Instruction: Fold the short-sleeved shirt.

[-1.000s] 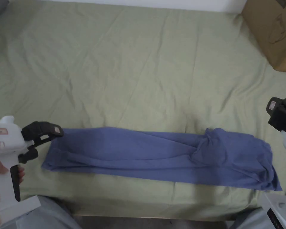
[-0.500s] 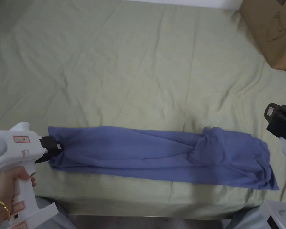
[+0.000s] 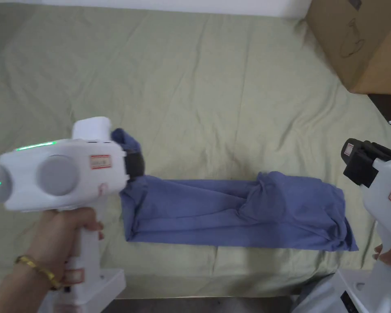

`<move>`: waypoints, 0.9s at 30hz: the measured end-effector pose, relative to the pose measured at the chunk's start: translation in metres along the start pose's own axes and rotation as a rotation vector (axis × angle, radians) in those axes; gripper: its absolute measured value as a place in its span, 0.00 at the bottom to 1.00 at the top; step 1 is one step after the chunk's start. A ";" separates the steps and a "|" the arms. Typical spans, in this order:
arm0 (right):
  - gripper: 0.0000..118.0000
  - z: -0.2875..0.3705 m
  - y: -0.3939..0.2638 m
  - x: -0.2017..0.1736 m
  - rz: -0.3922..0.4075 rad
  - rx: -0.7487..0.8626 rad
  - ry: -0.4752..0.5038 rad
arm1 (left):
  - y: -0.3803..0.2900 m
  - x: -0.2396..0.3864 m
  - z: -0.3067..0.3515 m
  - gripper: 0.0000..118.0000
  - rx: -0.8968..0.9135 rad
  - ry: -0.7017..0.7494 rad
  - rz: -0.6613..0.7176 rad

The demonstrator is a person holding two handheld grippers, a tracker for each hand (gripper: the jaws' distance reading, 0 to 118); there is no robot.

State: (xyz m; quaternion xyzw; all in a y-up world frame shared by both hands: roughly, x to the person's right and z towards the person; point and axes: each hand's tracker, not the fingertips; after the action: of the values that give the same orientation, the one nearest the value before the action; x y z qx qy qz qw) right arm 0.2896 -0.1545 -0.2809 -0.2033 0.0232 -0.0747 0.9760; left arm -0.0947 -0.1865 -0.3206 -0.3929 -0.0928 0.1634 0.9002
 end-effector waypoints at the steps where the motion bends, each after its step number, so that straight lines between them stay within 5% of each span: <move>1: 0.00 0.002 -0.001 0.003 -0.019 0.000 0.004 | 0.000 0.013 -0.014 0.06 -0.033 0.004 -0.027; 11: 0.00 0.017 -0.015 0.033 -0.037 -0.009 -0.062 | -0.052 0.106 -0.153 0.10 -0.311 -0.037 -0.180; 12: 0.00 0.018 -0.015 0.036 -0.036 -0.009 -0.072 | -0.058 0.110 -0.160 0.15 -0.349 -0.046 -0.185; 16: 0.00 0.021 -0.013 0.041 -0.031 -0.014 -0.094 | -0.064 0.121 -0.163 0.65 -0.432 -0.140 -0.155; 20: 0.00 0.024 -0.008 0.038 -0.030 0.002 -0.095 | -0.035 0.114 -0.128 0.69 -0.254 -0.149 -0.101; 22: 0.00 0.025 -0.006 0.037 -0.036 0.006 -0.087 | -0.020 0.103 -0.111 0.63 -0.128 -0.094 -0.075; 23: 0.00 0.026 -0.004 0.032 -0.037 0.007 -0.082 | -0.015 0.098 -0.106 0.49 -0.074 -0.039 -0.085; 25: 0.00 0.027 -0.005 0.028 -0.040 0.013 -0.070 | -0.012 0.086 -0.105 0.01 -0.014 0.113 -0.127; 27: 0.00 0.025 -0.006 0.027 -0.039 0.009 -0.058 | -0.017 0.077 -0.112 0.01 -0.036 0.157 -0.139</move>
State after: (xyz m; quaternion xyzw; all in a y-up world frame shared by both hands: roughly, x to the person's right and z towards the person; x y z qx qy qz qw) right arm 0.3174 -0.1545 -0.2556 -0.2014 -0.0093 -0.0880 0.9755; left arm 0.0134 -0.2452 -0.3805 -0.4132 -0.0518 0.0678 0.9066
